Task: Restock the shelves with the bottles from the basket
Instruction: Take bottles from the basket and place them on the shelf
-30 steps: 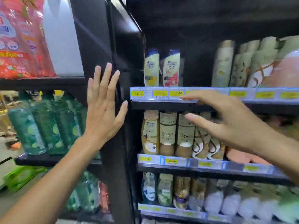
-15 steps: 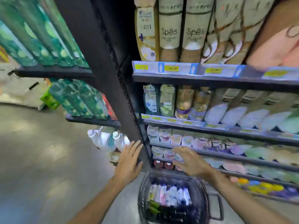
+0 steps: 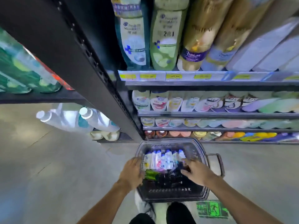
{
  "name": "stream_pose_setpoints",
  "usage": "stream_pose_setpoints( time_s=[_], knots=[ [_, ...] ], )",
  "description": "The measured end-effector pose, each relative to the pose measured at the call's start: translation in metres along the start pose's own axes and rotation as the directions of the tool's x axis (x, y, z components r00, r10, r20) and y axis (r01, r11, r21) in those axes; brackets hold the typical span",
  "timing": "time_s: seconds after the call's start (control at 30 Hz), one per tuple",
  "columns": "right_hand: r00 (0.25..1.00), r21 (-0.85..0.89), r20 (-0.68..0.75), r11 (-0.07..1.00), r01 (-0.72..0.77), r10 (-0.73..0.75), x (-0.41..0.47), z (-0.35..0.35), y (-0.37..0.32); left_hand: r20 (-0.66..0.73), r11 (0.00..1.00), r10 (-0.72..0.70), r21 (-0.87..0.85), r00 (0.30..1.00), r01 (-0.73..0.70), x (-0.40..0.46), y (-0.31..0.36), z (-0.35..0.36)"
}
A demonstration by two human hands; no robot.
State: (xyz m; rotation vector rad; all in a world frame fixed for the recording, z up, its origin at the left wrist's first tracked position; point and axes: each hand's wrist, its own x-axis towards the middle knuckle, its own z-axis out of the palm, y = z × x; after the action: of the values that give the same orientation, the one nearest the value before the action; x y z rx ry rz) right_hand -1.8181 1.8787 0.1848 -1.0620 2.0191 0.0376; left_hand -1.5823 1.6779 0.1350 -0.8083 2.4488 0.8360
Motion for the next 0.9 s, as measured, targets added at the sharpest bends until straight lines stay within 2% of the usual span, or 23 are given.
stream_pose_setpoints(
  time_s=[0.17, 0.33, 0.47, 0.73, 0.8, 0.9],
  knots=[
    [0.992, 0.118, 0.089, 0.988, -0.103, 0.093, 0.078, 0.093, 0.03, 0.124, 0.984, -0.098, -0.135, 0.987, 0.114, 0.065, -0.032, 0.093],
    [0.979, 0.25, 0.142, 0.952, -0.178, 0.146, 0.179, 0.196, 0.064, 0.228, 0.968, -0.178, -0.134, 0.957, 0.212, 0.124, -0.077, 0.188],
    [0.959, 0.302, 0.224, 0.924, -0.235, 0.171, 0.272, 0.275, 0.09, 0.238, 0.971, -0.177, -0.115, 0.955, 0.209, 0.165, -0.109, 0.234],
    [0.948, 0.569, 0.127, 0.761, -0.31, 0.291, 0.406, 0.368, 0.104, 0.149, 0.977, -0.155, -0.124, 0.977, 0.174, 0.239, -0.121, 0.282],
    [0.921, 0.559, 0.052, 0.753, -0.347, 0.385, 0.43, 0.385, 0.104, 0.152, 0.981, -0.144, -0.106, 0.978, 0.161, 0.25, -0.118, 0.291],
    [0.892, 0.46, -0.059, 0.806, -0.374, 0.448, 0.453, 0.402, 0.1, 0.169, 0.996, -0.087, -0.017, 0.982, 0.091, 0.264, -0.12, 0.301]
  ],
)
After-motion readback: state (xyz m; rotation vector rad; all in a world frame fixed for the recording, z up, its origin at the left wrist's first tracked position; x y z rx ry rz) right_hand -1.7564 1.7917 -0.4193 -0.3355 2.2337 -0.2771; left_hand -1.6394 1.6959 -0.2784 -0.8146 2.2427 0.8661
